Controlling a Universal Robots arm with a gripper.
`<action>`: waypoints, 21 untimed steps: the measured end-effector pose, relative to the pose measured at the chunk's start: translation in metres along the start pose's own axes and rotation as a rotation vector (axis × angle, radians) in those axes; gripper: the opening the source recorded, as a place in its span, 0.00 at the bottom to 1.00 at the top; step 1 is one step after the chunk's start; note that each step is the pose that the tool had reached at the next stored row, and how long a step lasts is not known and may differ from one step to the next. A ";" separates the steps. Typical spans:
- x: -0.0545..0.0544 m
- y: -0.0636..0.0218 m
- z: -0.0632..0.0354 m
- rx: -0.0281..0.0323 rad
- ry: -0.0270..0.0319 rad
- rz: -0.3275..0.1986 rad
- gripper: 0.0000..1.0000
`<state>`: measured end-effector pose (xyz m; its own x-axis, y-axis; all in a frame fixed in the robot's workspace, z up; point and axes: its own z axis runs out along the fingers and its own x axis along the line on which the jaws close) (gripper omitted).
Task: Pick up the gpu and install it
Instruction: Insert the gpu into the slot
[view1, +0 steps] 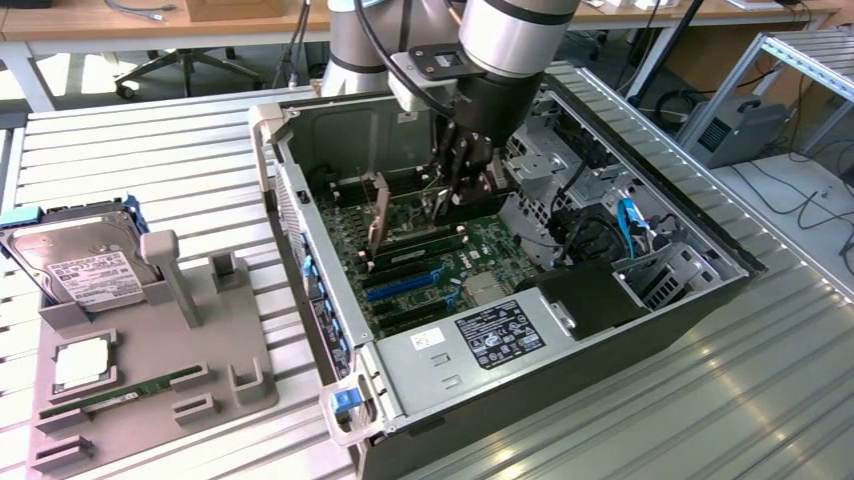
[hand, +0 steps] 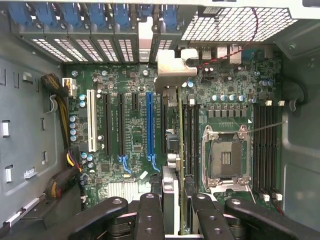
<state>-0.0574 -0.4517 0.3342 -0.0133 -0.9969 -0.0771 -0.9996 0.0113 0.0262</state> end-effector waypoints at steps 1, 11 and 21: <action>0.000 0.0002 0.0000 0.0000 0.0000 0.000 0.27; 0.000 0.0025 0.0002 0.0000 0.0016 -0.001 0.27; 0.000 0.0064 0.0005 0.0000 0.0025 -0.001 0.27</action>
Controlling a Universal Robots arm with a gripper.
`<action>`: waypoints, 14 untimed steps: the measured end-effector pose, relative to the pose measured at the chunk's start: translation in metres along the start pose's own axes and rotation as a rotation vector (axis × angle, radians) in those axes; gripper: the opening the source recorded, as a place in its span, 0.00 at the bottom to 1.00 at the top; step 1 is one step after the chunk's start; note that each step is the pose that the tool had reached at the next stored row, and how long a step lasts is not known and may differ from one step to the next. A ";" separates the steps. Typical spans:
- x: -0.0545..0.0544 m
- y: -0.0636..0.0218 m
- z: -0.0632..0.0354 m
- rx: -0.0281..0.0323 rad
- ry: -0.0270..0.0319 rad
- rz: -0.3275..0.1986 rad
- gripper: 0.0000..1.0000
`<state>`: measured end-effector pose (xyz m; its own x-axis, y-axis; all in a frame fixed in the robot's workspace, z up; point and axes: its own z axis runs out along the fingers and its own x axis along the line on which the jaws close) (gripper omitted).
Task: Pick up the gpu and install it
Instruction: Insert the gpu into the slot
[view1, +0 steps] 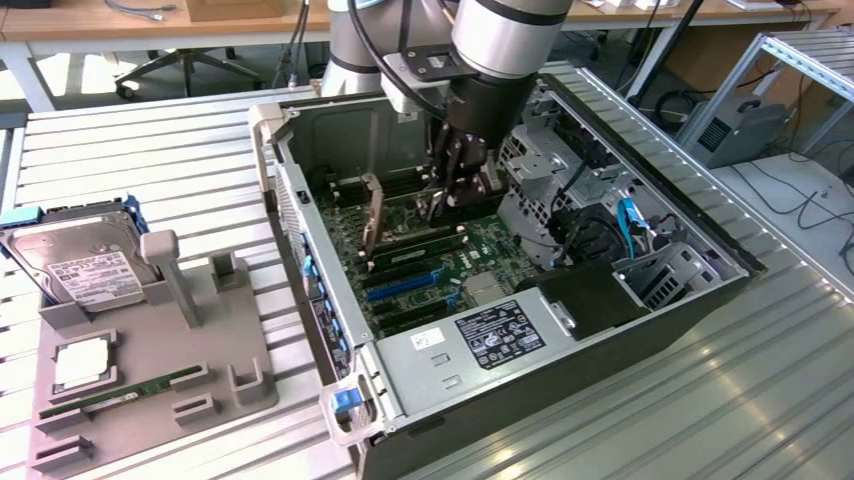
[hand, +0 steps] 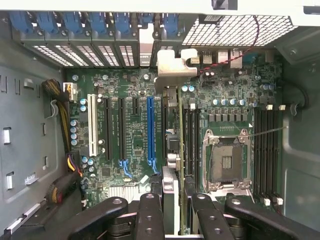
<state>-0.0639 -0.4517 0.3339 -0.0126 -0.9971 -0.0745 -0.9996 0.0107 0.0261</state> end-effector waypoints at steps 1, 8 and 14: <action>0.000 0.0005 0.0000 0.0000 0.0001 0.000 0.27; 0.000 0.0047 0.0002 0.0000 0.0009 0.000 0.27; 0.000 0.0091 0.0004 0.0001 0.0009 0.000 0.27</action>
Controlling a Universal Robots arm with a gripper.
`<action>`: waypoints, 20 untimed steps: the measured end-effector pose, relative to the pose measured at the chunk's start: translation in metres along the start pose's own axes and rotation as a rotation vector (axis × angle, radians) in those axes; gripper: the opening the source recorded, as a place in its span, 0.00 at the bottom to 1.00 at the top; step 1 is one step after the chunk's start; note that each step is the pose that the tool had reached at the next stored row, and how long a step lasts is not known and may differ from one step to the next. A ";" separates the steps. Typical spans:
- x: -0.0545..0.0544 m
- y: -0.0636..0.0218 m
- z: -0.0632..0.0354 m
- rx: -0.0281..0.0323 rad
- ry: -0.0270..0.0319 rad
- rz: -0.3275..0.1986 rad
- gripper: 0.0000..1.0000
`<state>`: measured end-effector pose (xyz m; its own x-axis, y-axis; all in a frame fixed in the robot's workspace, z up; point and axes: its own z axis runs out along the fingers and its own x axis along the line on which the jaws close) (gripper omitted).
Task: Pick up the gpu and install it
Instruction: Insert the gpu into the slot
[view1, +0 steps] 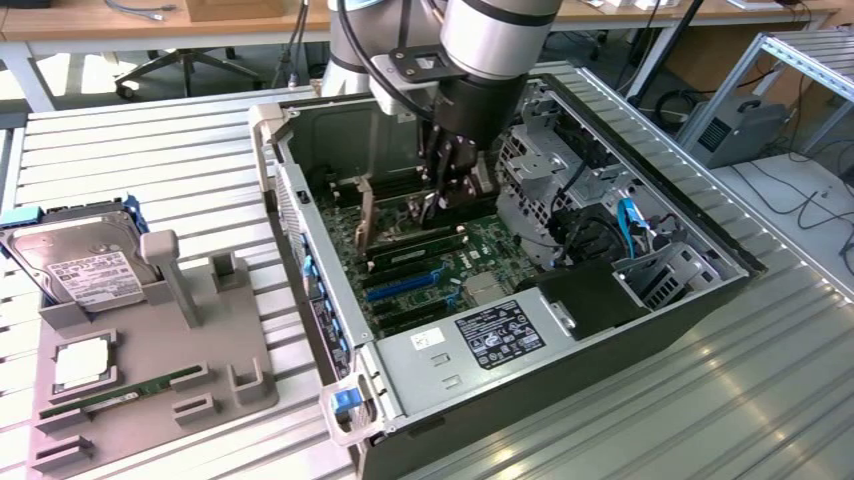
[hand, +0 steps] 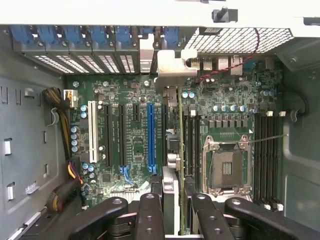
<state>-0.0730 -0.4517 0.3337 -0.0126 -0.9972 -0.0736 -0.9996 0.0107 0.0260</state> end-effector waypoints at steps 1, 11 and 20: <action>0.000 0.0003 0.0001 0.0000 0.0001 0.000 0.27; 0.000 0.0010 0.0059 0.0000 0.0001 0.000 0.27; 0.001 0.0008 0.0135 -0.0001 0.0002 0.000 0.27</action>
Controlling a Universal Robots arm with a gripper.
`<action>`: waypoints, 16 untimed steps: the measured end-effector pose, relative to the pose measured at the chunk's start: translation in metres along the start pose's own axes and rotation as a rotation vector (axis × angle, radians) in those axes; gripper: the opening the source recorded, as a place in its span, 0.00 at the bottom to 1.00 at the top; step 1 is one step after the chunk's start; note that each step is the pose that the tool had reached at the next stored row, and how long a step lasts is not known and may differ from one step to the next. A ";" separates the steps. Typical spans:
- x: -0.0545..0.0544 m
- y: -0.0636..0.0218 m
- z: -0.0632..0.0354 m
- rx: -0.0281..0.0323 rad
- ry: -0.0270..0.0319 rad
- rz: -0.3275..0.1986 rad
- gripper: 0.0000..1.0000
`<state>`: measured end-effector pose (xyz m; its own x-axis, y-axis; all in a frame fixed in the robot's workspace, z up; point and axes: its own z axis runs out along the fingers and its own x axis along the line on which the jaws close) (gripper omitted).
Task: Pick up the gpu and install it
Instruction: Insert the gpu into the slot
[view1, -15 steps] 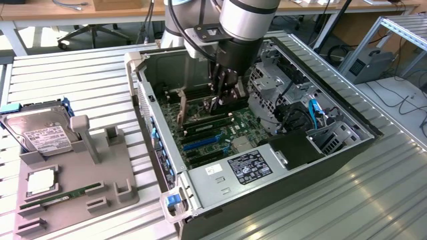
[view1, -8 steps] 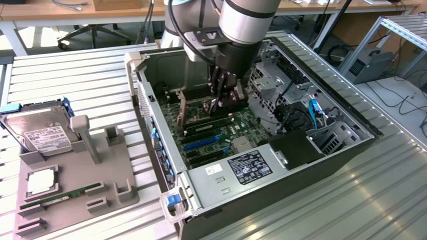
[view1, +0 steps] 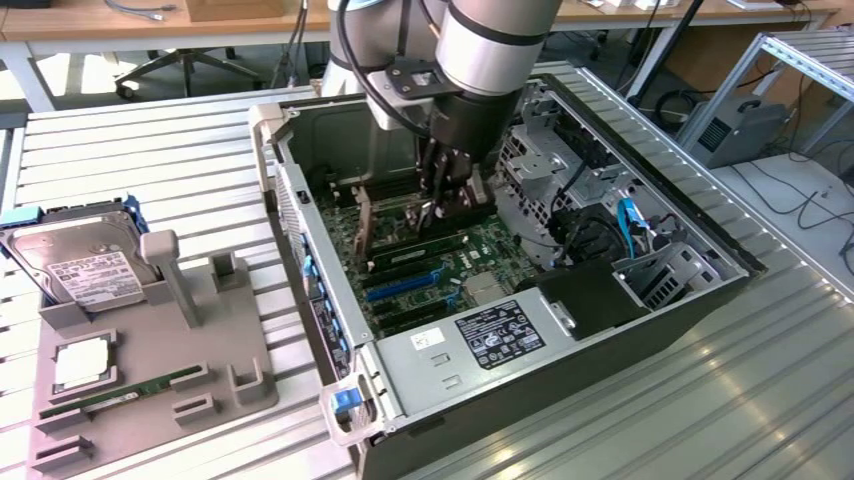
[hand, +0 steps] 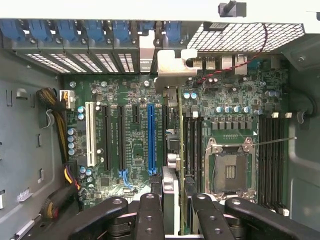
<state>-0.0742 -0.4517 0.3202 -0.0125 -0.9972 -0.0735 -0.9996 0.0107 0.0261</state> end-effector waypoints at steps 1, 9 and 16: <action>0.000 0.0000 0.0006 0.0001 -0.0001 0.000 0.27; 0.000 -0.0002 0.0058 0.0000 0.0000 0.000 0.27; 0.001 -0.0003 0.0095 0.0001 0.0000 0.000 0.27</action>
<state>-0.0742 -0.4517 0.3107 -0.0125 -0.9972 -0.0734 -0.9996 0.0107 0.0260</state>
